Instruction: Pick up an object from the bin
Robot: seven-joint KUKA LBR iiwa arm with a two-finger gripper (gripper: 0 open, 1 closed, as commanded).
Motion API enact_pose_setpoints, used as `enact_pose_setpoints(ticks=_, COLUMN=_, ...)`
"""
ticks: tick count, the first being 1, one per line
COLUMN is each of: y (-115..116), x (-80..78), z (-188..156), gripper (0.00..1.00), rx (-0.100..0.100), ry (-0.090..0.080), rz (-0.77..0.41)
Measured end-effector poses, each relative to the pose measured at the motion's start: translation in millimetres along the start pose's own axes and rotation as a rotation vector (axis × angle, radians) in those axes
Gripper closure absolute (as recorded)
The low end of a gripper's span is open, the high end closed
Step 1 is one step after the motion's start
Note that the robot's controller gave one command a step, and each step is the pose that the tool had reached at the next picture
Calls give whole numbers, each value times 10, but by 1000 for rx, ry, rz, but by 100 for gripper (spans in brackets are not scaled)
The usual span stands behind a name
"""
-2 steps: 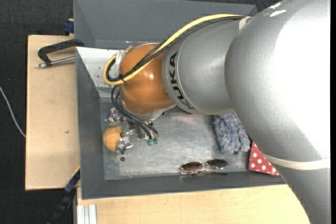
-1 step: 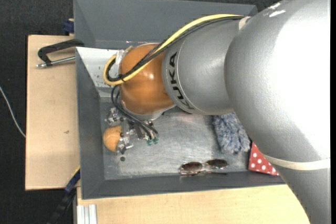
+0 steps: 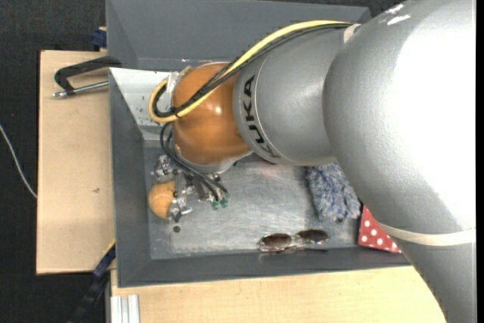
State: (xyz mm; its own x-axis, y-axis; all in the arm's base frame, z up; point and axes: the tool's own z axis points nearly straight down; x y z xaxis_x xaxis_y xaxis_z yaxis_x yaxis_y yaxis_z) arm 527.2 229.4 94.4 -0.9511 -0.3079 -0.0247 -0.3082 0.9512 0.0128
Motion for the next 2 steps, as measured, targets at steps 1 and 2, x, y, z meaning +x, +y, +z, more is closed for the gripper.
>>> enact_pose_setpoints(ticks=1, y=0, x=0, z=0, gripper=100, rx=0, ry=0, rz=0)
enact_pose_setpoints(ticks=2, y=0, x=0, z=0, gripper=100, rx=0, ry=0, rz=0)
